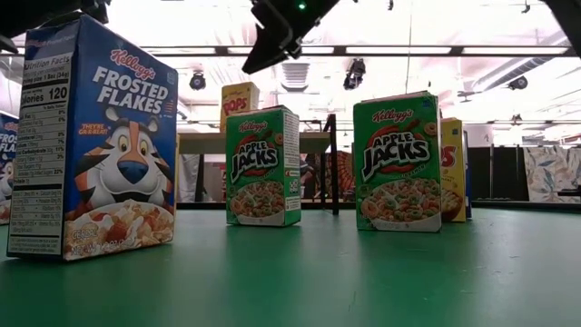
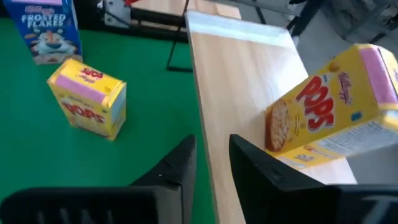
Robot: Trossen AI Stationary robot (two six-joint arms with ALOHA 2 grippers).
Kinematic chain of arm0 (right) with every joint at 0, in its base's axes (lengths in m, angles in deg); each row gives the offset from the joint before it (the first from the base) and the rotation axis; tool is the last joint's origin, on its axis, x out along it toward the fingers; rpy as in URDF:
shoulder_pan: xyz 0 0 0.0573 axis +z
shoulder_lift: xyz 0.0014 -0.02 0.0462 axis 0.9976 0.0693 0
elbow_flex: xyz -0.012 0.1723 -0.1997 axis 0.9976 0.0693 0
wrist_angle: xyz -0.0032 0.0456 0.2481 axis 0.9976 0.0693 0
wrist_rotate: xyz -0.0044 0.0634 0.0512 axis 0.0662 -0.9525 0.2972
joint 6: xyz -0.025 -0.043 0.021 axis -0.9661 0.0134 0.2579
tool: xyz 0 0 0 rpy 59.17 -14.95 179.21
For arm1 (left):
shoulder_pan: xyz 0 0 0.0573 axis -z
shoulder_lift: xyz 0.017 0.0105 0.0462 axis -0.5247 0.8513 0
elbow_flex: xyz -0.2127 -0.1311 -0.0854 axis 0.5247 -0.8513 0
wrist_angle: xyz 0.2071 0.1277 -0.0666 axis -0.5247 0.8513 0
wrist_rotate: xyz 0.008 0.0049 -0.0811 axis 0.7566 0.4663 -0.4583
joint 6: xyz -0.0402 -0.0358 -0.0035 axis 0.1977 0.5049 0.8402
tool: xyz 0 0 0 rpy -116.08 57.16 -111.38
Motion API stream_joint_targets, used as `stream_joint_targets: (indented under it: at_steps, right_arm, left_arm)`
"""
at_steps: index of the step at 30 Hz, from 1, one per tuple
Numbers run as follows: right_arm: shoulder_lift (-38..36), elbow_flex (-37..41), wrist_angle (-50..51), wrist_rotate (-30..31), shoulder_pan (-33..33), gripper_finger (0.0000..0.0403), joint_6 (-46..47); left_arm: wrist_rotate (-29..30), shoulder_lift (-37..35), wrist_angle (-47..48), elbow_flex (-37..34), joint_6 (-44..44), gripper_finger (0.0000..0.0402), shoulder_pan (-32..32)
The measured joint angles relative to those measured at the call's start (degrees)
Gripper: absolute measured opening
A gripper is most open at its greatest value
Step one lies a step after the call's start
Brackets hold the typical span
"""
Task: Stack cereal on shelf
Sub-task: Put the top yellow cereal box on the shelf
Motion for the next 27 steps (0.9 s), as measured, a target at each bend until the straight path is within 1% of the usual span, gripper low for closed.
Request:
stream_joint_targets:
  at_steps: [3,7,13,17,21,25,27]
  right_arm:
    - [-3.2,7.6,-7.5,0.5,0.0,0.0064,1.7]
    - [-5.9,17.8,-21.7,1.0,-0.5,0.0047,2.5]
    - [-5.7,29.7,-43.7,1.0,-2.7,0.0032,2.5]
    - [-4.4,35.2,-55.0,1.0,-4.0,0.0031,4.6]
    - [-3.6,37.2,-58.8,1.0,-4.9,0.0031,8.2]
    - [-3.3,37.4,-58.3,1.0,-4.8,0.0031,8.7]
    - [-3.4,36.4,-58.0,2.3,-4.8,0.0031,10.0]
  left_arm:
    - [0.0,0.0,0.2,0.0,0.1,0.0000,0.0]
    - [0.0,0.0,0.2,0.0,-0.3,0.0000,0.0]
    - [0.0,0.0,0.2,0.0,-1.3,0.0000,0.0]
    - [0.1,0.0,0.1,0.0,-2.1,0.0000,0.0]
    - [2.1,0.0,0.0,0.0,-2.7,0.0000,0.0]
    - [6.0,0.0,-0.5,0.0,-2.7,0.0000,0.0]
    - [6.7,0.0,-1.1,0.0,-2.9,0.0000,0.0]
